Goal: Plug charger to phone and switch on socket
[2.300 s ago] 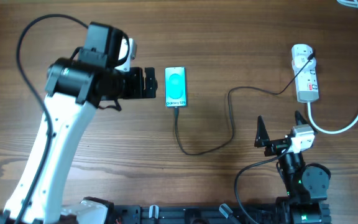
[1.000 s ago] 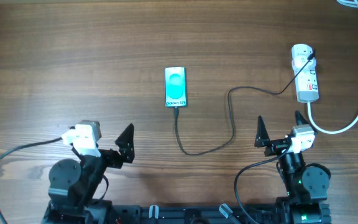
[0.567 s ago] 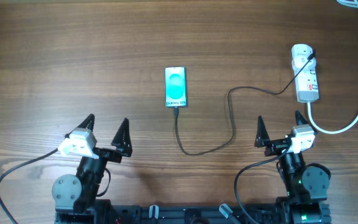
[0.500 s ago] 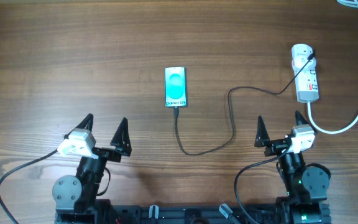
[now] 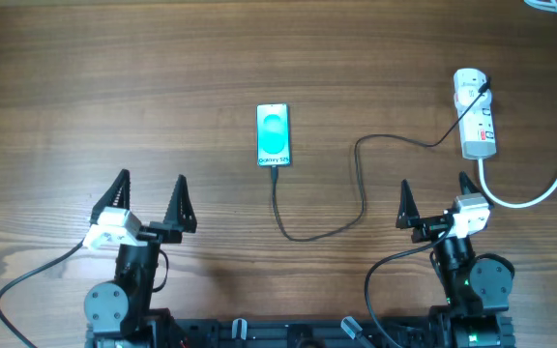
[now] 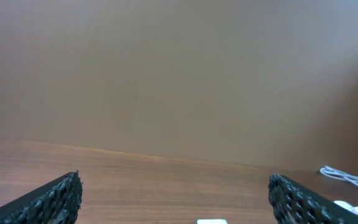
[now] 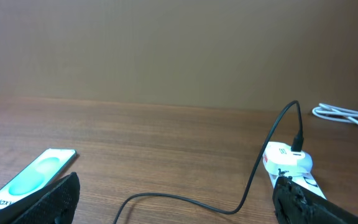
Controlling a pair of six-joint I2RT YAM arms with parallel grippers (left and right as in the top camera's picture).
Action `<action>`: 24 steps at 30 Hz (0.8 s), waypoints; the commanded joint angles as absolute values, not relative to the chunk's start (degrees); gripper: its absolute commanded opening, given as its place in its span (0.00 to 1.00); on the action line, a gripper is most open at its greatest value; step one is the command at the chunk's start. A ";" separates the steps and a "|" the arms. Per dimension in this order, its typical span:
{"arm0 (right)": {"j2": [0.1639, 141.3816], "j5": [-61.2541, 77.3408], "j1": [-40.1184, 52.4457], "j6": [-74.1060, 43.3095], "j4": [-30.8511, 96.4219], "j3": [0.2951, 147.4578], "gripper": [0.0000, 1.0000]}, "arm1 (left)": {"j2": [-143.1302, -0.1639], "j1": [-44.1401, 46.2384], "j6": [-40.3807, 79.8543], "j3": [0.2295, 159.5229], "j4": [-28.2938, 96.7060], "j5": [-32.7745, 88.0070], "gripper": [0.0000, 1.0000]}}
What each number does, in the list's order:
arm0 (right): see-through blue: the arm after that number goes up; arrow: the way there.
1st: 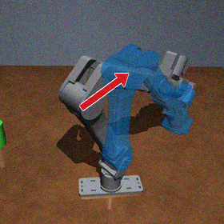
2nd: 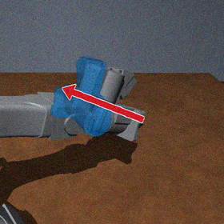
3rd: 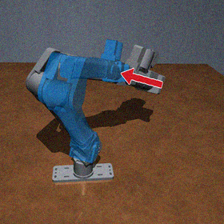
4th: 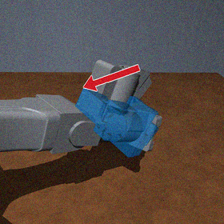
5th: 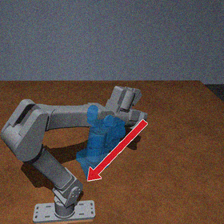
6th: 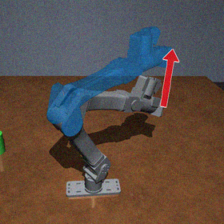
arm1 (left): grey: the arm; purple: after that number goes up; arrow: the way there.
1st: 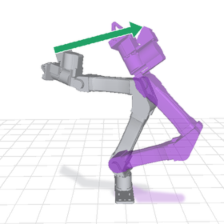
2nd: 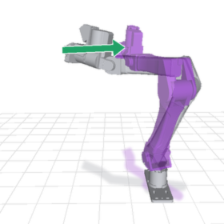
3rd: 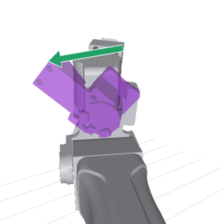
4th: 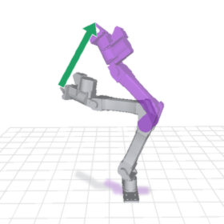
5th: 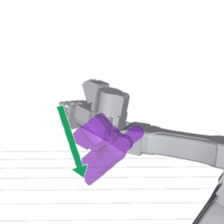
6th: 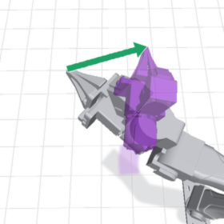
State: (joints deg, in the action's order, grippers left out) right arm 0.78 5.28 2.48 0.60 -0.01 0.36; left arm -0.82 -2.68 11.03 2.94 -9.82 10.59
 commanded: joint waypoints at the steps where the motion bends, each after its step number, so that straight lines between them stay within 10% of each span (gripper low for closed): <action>1: 0.27 4.45 2.57 1.39 -0.14 0.30 1.00 | -0.16 -3.73 9.21 0.32 -8.75 11.25 1.00; 24: 0.27 4.47 2.57 1.39 -0.14 0.30 1.00 | -0.16 -3.27 -1.26 0.32 4.49 1.06 1.00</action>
